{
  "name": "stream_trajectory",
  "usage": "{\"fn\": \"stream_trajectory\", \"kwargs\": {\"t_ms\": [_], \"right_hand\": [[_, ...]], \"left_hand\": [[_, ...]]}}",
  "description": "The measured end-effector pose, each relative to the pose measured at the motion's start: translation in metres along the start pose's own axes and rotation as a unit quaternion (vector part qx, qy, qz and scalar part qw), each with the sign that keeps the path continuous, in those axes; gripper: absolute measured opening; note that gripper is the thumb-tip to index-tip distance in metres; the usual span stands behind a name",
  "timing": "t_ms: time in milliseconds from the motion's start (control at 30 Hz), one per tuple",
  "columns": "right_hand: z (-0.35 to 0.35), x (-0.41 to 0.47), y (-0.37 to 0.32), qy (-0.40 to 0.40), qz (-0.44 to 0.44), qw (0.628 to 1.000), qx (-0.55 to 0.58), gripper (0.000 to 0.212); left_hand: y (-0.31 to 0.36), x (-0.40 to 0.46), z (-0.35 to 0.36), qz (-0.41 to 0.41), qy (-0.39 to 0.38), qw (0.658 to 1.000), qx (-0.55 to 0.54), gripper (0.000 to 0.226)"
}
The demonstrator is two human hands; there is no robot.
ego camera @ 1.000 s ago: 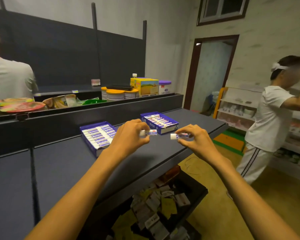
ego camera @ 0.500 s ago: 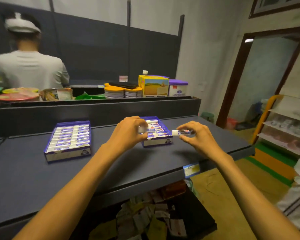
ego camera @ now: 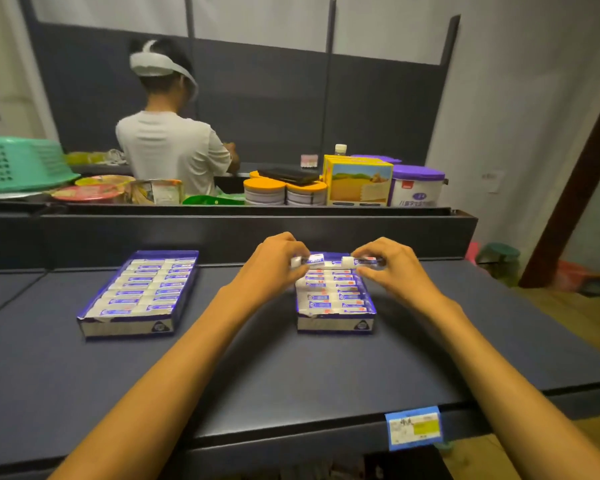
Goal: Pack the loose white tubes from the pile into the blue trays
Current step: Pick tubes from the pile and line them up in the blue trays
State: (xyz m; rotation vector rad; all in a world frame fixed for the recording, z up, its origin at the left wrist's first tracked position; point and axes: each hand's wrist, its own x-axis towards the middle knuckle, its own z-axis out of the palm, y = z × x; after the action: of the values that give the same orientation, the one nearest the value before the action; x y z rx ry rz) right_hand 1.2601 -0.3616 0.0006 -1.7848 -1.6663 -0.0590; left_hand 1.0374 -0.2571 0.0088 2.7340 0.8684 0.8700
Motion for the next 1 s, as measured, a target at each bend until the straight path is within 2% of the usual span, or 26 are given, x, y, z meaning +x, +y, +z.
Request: {"fn": "stream_trajectory", "kwargs": {"t_ms": [200, 367, 667, 1000], "right_hand": [[0.018, 0.038, 0.007, -0.029, -0.001, 0.999, -0.028, 0.025], [0.022, 0.053, 0.013, -0.058, -0.009, 0.998, -0.023, 0.026], [0.023, 0.063, 0.021, -0.087, -0.021, 0.996, 0.016, 0.026], [0.019, 0.058, 0.032, -0.112, -0.026, 0.993, 0.018, 0.028]], "left_hand": [[-0.013, 0.023, 0.014, -0.028, -0.045, 0.997, 0.058, 0.026], [-0.012, 0.034, 0.016, -0.007, -0.059, 0.992, 0.111, 0.026], [-0.009, 0.038, 0.025, -0.009, -0.099, 0.984, 0.145, 0.028], [-0.006, 0.044, 0.031, -0.023, -0.099, 0.98, 0.172, 0.028]]}}
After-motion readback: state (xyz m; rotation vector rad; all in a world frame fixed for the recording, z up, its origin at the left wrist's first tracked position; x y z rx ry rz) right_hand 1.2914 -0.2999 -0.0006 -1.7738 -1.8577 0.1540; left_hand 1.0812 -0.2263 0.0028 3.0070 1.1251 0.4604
